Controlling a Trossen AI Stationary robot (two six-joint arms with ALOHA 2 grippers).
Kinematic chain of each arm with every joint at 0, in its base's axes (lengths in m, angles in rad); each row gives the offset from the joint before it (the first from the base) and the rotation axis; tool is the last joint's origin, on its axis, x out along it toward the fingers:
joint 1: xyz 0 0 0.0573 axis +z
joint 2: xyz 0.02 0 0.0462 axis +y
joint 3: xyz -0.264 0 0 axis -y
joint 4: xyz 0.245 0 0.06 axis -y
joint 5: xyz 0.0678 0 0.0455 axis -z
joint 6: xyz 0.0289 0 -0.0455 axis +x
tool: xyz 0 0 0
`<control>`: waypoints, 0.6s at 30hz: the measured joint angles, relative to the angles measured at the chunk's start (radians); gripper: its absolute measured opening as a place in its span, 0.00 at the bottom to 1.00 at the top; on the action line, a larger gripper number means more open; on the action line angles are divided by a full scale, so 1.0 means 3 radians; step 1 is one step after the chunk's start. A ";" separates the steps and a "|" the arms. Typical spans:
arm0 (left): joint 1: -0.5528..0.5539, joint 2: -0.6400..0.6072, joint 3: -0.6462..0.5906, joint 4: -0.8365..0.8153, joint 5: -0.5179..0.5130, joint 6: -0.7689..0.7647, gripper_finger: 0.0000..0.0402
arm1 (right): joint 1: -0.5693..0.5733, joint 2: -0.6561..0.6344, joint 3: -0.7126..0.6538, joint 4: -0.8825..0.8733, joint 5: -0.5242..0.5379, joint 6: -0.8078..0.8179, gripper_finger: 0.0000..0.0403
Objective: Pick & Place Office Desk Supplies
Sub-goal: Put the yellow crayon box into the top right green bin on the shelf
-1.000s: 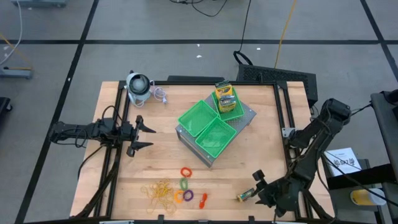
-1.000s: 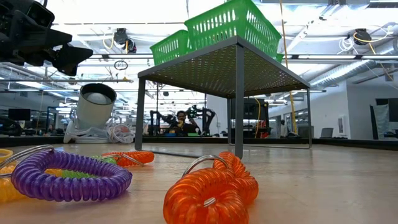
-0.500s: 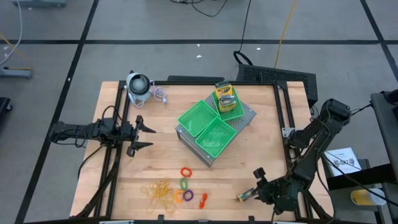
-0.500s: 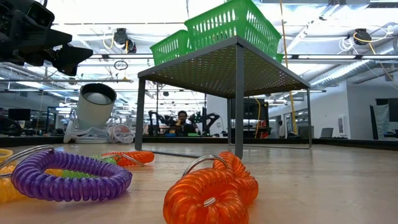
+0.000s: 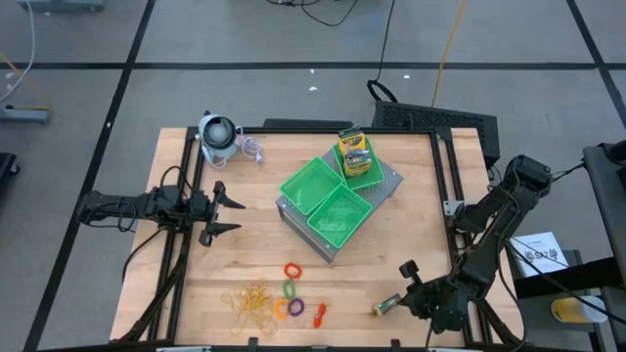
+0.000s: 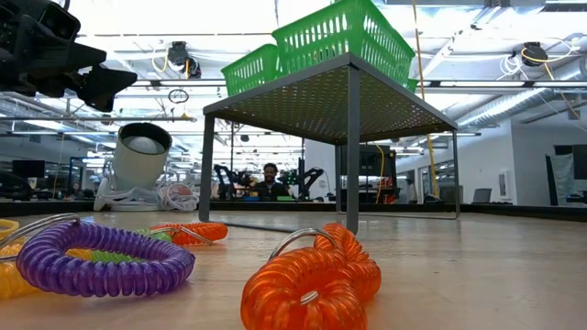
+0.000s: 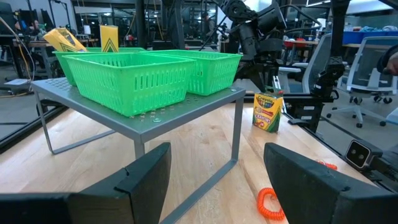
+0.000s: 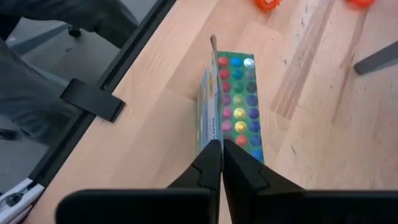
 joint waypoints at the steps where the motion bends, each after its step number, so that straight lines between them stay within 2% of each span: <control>1: -0.0001 0.0000 0.0000 0.0000 0.0000 0.0000 0.66 | -0.0008 -0.0003 0.0000 0.0024 -0.0001 -0.0042 0.00; 10: 0.0000 0.0000 0.0000 0.0000 0.0000 0.0000 0.66 | -0.0033 -0.0400 0.0113 0.0143 0.0253 -0.0526 0.00; 18: -0.0001 0.0000 0.0000 0.0000 0.0000 0.0000 0.66 | -0.0366 -0.1052 0.0163 0.0162 0.0644 -0.1338 0.00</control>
